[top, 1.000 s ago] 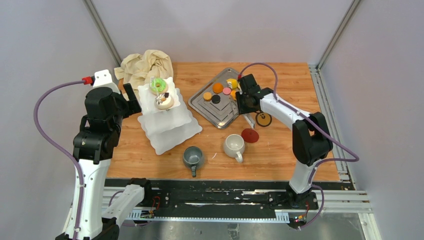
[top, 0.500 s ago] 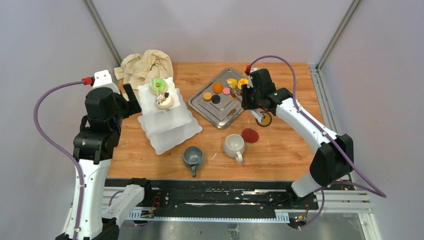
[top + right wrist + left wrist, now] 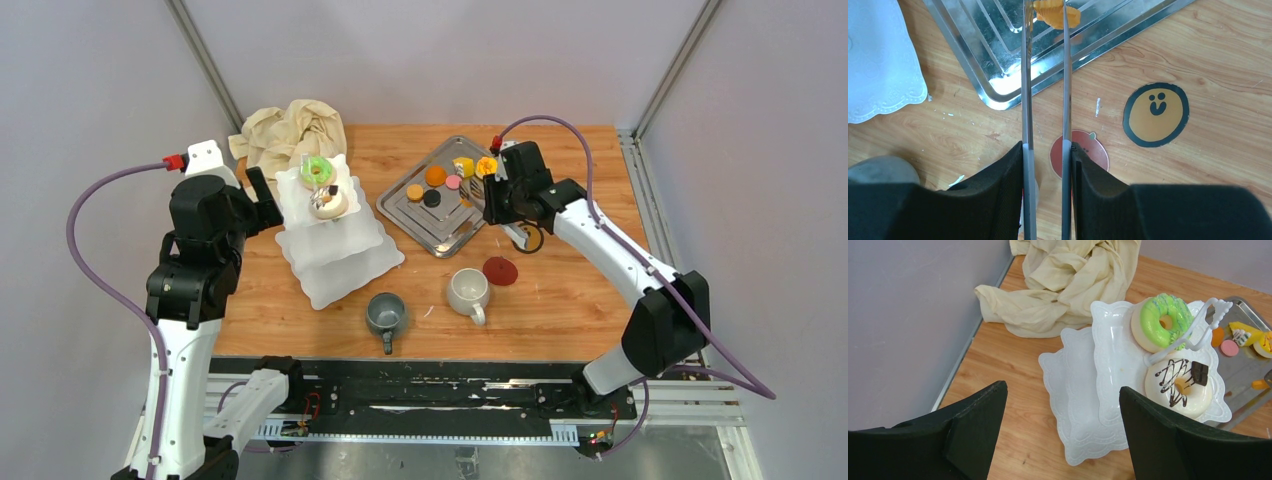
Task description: Serve the afternoon tea
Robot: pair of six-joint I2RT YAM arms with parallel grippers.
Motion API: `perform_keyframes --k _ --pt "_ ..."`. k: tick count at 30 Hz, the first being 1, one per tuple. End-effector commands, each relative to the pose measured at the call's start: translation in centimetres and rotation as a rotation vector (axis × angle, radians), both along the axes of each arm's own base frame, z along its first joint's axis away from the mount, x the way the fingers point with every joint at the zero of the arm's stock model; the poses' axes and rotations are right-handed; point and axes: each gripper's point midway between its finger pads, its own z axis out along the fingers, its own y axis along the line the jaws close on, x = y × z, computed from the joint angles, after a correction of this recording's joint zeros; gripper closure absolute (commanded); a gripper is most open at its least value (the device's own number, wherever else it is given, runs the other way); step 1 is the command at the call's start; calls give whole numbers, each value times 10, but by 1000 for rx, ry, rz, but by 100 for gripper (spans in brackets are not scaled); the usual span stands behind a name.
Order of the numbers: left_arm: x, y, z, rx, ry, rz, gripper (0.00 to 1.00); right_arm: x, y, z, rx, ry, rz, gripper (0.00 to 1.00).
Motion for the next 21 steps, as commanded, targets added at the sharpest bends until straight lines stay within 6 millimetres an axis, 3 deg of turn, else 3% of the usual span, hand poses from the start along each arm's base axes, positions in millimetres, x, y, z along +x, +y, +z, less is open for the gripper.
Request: perform_keyframes --k 1,6,12,16,21 --pt "0 -2 15 -13 -56 -6 13 2 8 2 8 -13 28 90" --pt "4 -4 11 -22 -48 -14 13 21 22 -1 32 -40 45 89" --pt "5 -4 12 -17 -49 -15 13 42 61 -9 136 -9 130 90" --pt "5 -2 13 -6 -50 -5 13 34 61 -27 146 24 130 90" --pt "6 -2 10 -5 -43 -5 13 4 44 -52 117 78 133 88"
